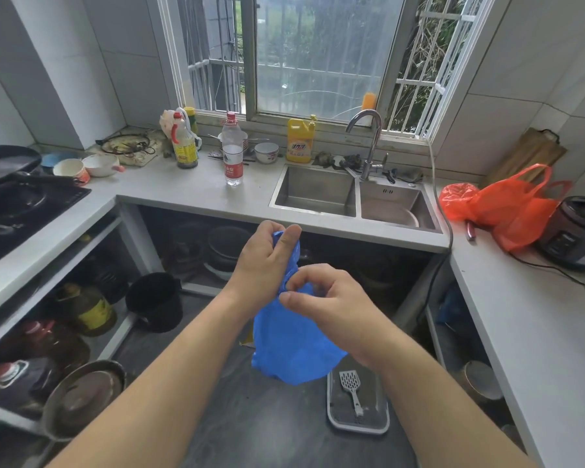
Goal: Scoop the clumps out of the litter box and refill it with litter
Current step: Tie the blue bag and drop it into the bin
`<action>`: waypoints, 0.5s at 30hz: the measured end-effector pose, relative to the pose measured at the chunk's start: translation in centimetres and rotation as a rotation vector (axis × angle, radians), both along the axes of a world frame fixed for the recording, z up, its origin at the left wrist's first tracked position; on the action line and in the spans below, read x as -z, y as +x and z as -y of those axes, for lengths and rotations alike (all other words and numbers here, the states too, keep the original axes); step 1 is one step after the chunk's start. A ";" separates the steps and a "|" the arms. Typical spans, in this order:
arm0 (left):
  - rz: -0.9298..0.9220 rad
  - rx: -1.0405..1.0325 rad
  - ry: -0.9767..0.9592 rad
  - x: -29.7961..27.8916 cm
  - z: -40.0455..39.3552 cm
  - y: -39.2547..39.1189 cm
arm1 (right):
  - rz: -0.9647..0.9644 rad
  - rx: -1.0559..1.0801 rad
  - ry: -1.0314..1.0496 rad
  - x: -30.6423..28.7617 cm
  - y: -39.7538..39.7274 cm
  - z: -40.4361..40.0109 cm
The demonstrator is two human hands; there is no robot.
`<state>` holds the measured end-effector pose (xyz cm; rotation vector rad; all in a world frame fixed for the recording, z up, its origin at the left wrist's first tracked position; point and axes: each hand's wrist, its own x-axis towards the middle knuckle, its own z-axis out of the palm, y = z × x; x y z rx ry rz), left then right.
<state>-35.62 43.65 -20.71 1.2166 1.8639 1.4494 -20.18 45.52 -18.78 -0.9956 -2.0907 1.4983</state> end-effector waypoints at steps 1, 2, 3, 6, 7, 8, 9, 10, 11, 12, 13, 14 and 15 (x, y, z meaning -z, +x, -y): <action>0.033 0.001 -0.004 -0.1 0.0 -0.1 | 0.041 0.029 0.053 0.5 -0.1 0.0; 0.063 0.010 -0.013 -0.2 0.0 -0.3 | 0.063 0.049 0.081 0.8 -0.2 -0.1; 0.082 0.031 -0.028 -0.3 0.1 -0.6 | 0.075 0.066 0.109 1.1 -0.1 -0.1; 0.064 0.115 -0.070 -1.0 0.5 -1.3 | 0.142 0.166 0.301 1.9 0.1 -0.7; 0.055 0.141 -0.083 -1.2 0.7 -1.3 | 0.170 0.203 0.376 2.2 0.2 -1.0; 0.067 0.170 -0.090 -1.5 0.9 -1.3 | 0.195 0.228 0.450 2.3 0.2 -1.3; 0.094 0.201 -0.095 -1.6 1.0 -1.3 | 0.208 0.248 0.516 2.3 0.3 -1.6; 0.122 0.232 -0.099 -1.7 1.2 -1.3 | 0.203 0.265 0.558 2.3 0.4 -1.8; 0.145 0.257 -0.098 -1.8 1.4 -1.4 | 0.182 0.280 0.569 2.2 0.4 -2.0; 0.161 0.280 -0.092 -1.8 1.6 -1.4 | 0.155 0.290 0.550 2.0 0.5 -2.2; 0.171 0.299 -0.083 -1.7 1.7 -1.6 | 0.129 0.292 0.495 1.8 0.7 -2.4; 0.181 0.312 -0.075 -1.6 1.7 -1.8 | 0.101 0.285 0.408 1.7 0.8 -2.7; 0.190 0.322 -0.072 -1.5 1.8 -1.9 | 0.067 0.272 0.299 1.6 0.9 -2.9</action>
